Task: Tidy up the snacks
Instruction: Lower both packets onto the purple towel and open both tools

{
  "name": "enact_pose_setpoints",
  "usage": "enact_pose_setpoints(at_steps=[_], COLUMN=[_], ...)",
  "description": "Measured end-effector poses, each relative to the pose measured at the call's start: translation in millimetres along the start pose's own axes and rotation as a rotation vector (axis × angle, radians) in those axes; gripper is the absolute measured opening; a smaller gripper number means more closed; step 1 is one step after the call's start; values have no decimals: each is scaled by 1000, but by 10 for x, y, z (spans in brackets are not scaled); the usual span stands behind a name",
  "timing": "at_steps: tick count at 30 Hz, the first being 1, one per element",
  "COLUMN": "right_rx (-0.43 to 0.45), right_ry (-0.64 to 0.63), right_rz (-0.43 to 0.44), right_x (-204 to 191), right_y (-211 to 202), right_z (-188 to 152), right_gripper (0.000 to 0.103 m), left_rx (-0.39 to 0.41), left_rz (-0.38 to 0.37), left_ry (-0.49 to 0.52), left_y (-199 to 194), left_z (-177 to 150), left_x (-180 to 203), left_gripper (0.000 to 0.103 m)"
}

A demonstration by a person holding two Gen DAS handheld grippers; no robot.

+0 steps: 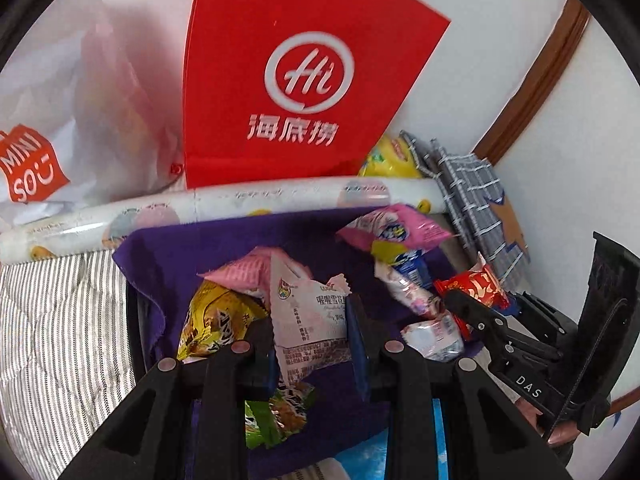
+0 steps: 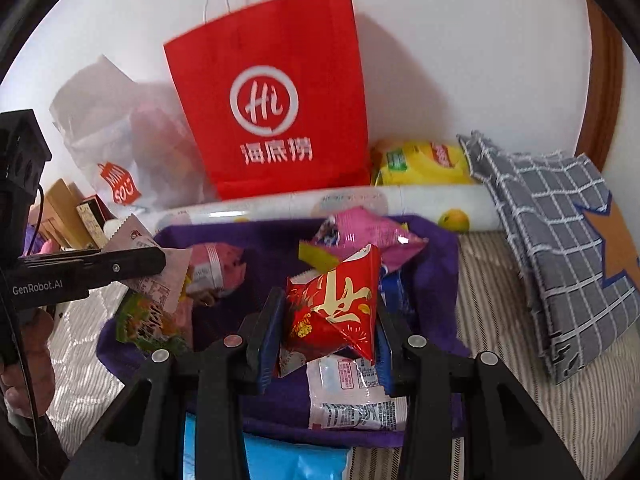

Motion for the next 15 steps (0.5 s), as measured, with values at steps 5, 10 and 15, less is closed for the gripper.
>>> enact_pose_setpoints(at_steps=[5,10,15], right_rx=[-36,-52,-95], right_ry=[-29,-32,-41], right_rz=[-23,-21,-30], right_x=[-19,-14,-23], right_y=[105,134,203], right_z=[-53,-63,-73], right_gripper=[40,41,41], left_rx=[-32,-55,-69], left_rz=[15,20,22], left_ry=[-7,-6,-2], left_y=[146,214,241], left_z=[-1,-13,-17], left_x=[-45,-57,-58], left_gripper=[27,27,28])
Point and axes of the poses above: each gripper's, at about its wrist camera, not at the fingertips, and y roughly the way its jaws point, x to its right, z to its top, the point moved 2 cm from there along y, roughly the way its jaws point, and after that the axes turned 10 degrees about -x, right-handed, at the moved point
